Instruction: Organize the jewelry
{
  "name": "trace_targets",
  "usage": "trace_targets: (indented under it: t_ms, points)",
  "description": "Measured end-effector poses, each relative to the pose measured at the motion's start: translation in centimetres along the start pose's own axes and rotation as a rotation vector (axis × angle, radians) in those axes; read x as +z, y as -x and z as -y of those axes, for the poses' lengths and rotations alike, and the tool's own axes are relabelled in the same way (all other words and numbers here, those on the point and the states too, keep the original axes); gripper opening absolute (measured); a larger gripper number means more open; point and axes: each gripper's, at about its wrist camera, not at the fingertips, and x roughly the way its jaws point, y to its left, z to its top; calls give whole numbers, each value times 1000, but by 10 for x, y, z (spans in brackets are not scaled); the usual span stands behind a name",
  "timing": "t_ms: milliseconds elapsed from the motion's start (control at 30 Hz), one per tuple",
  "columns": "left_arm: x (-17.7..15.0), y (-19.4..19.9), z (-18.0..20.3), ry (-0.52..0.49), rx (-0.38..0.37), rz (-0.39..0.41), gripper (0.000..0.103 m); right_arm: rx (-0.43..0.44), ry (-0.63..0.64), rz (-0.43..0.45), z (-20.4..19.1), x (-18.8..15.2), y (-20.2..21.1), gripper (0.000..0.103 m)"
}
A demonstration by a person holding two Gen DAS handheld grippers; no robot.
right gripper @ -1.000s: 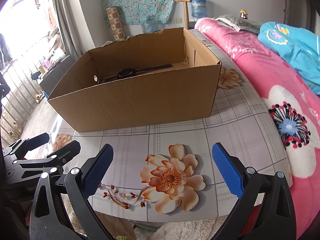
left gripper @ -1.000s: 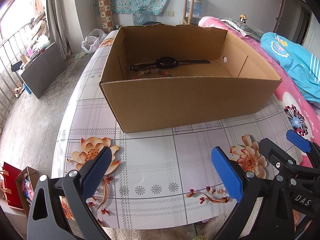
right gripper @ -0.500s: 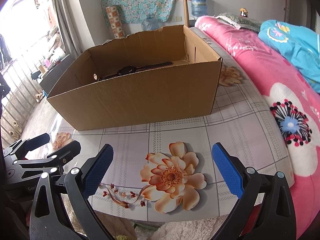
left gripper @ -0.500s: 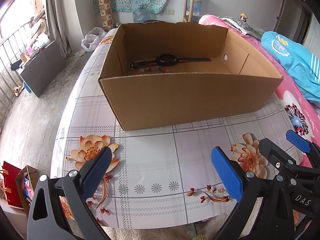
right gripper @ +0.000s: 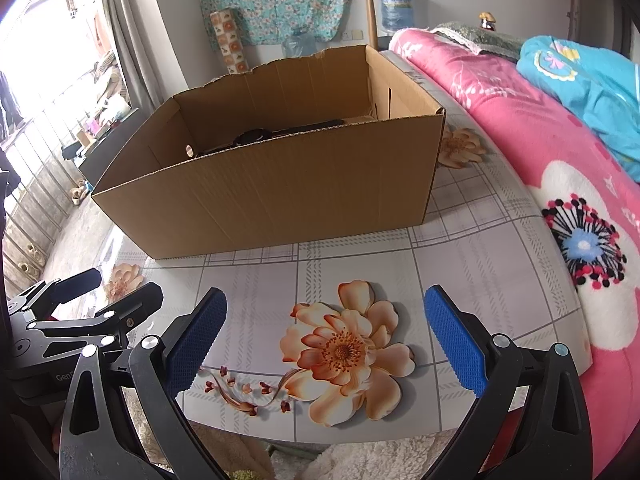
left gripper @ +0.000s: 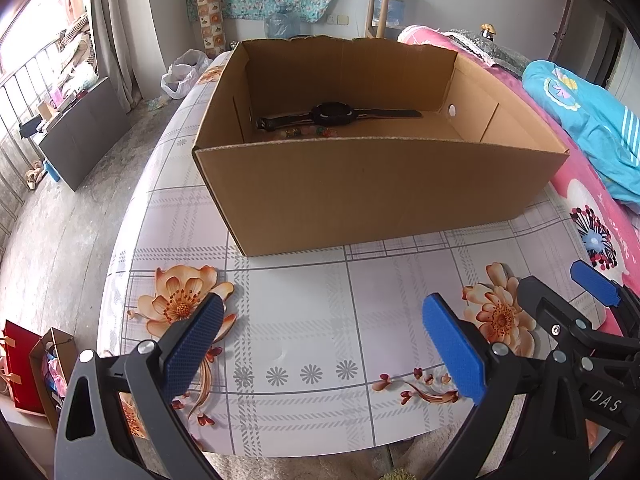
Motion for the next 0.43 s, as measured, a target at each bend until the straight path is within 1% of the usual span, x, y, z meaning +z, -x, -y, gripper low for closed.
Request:
trace_targets:
  t_ms: [433]
  points:
    - [1, -4, -2, -1, -8, -24, 97, -3, 1, -7, 0, 0, -2, 95]
